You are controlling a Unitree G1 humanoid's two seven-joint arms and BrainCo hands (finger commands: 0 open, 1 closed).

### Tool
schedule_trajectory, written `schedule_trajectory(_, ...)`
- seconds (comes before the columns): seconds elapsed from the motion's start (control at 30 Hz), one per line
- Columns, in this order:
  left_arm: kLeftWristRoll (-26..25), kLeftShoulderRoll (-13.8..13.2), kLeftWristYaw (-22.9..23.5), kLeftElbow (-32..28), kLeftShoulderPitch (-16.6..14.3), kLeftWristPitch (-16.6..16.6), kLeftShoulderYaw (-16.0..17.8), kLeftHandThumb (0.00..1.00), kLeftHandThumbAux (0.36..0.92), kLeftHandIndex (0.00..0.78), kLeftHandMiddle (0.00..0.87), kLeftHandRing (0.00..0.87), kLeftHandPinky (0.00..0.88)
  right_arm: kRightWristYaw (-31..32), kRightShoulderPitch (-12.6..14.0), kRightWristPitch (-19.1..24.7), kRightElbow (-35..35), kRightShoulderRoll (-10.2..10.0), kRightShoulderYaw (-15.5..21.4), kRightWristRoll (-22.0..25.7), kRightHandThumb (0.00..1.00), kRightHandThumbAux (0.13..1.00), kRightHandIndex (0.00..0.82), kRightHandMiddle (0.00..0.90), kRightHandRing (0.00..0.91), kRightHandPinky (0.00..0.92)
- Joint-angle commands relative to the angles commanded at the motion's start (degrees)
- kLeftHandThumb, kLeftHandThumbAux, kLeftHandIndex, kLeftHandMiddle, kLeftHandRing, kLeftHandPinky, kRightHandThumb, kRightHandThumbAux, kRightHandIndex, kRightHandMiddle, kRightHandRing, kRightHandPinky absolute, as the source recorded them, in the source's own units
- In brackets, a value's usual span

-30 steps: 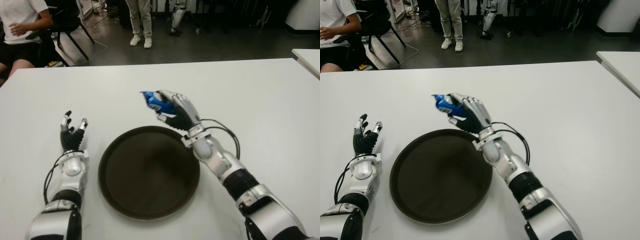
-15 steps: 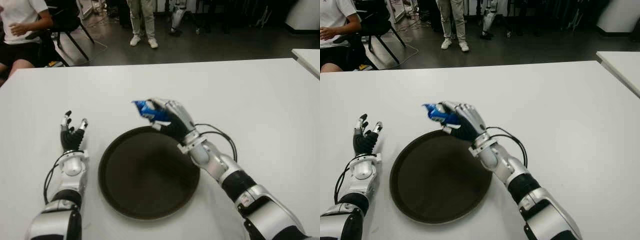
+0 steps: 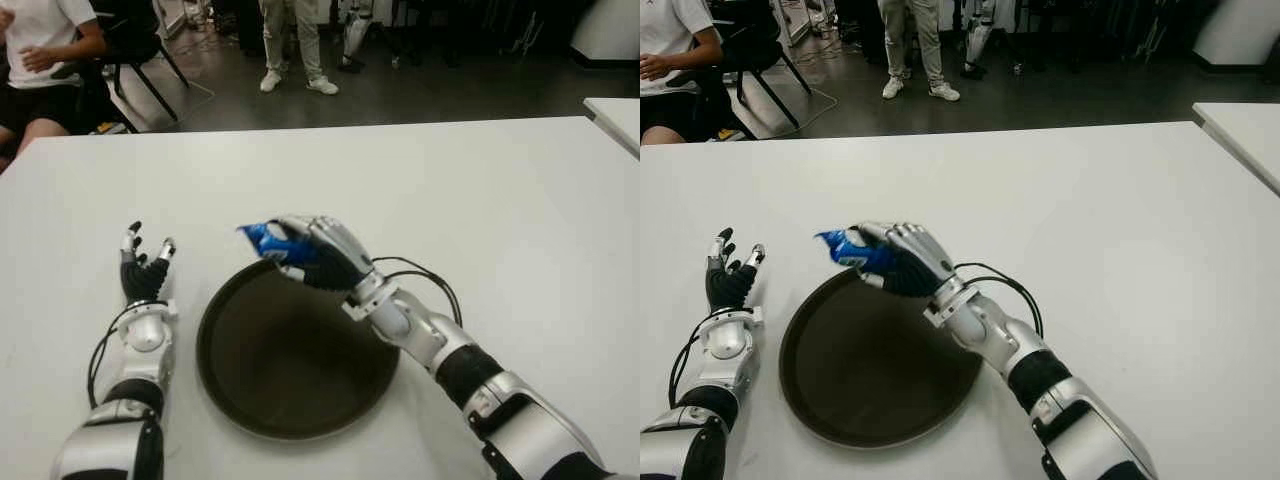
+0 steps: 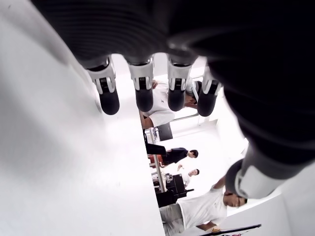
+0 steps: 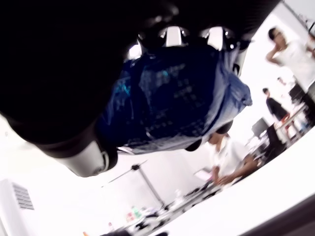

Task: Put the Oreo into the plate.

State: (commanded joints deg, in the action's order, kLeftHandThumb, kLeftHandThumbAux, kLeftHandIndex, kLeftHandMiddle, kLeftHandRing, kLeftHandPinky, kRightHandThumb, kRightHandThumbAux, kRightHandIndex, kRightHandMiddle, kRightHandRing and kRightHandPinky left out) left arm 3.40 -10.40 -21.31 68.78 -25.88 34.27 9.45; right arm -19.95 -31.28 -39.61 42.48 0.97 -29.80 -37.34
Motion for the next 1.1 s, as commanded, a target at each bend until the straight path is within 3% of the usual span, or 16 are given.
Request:
schedule_trajectory(0.2,0.22,-0.1,-0.14,0.06,0.1,0.4,-0.01,0.321,0.631,0.054,0.067,0.05,0.048,-0.76,0.79,0.32,-0.52,-0.42,-0.94,-1.51,0.83,0.689,0.389,0.544,0.676,0.694)
schedule_trajectory(0.37,0.4,-0.19,0.03,0.01,0.14,0.76,-0.06,0.323,0.616,0.053,0.059,0.046,0.051,-1.23,0.86,0.64,0.25,-0.72,-1.57,-1.95,0.835,0.686,0.402,0.568,0.755,0.759)
schedule_trajectory(0.77,0.49,-0.11,0.03,-0.04,0.3,0.54,-0.23,0.345,0.615,0.055,0.058,0.034,0.025,1.64,0.98,1.19,0.46,-0.6,-2.62,-1.43,0.842,0.678,0.422,0.572,0.806,0.798)
schedule_trajectory(1.1,-0.2,0.29,0.02,-0.04,0.27,0.67,0.44,0.375,0.594,0.061,0.064,0.032,0.029,9.99,2.12,4.67,-2.38,-0.4,-1.87,1.53,0.847,0.673,0.433,0.583,0.814,0.807)
